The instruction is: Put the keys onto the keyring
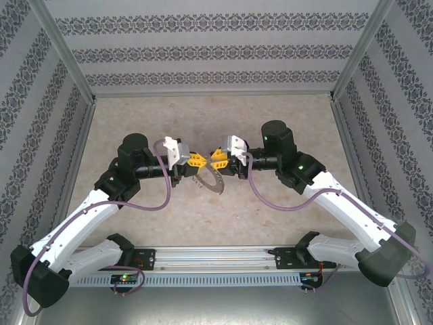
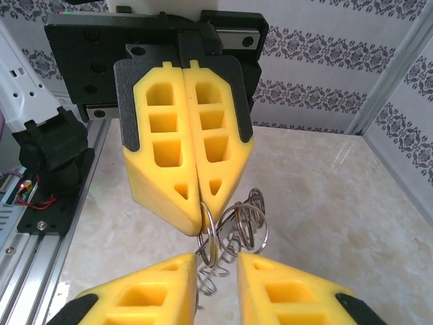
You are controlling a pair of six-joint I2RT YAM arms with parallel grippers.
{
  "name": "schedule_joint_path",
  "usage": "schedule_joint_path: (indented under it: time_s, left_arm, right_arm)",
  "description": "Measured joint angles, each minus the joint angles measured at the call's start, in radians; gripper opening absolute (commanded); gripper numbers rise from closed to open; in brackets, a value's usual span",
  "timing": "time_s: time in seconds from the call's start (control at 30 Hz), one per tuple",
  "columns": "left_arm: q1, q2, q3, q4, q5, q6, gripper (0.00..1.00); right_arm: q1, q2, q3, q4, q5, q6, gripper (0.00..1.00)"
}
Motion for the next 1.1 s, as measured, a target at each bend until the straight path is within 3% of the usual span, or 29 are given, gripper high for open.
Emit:
schedule_joint_path:
  time_s: [0.27,0.6,0.77,0.9,1.1]
  left_arm:
    - [0.0,0.0,-0.001,0.002,0.003,-0.004,0.0]
    - [0.0,0.0,-0.001,0.002,0.003,-0.003,0.0]
    - [0.0,0.0,-0.001,-0.005,0.003,0.002,0.0]
    - [0.0,0.0,0.003,-0.026,0.002,0.017,0.21]
    - [0.0,0.0,0.01,-0.079,0.0,0.047,0.18]
  right_arm:
    - [0.0,0.013,0.0,0.004,-0.023,0.0,0.2]
    - [0.0,0.018,0.0,0.005,-0.048,0.0,0.0]
    - [0.0,0.018,0.0,0.004,-0.053,0.0,0.0]
    - [0.002,0.018,0.0,-0.009,-0.055,-0.003,0.0]
    - [0.014,0.018,0.06,-0.137,-0.042,-0.066,0.0]
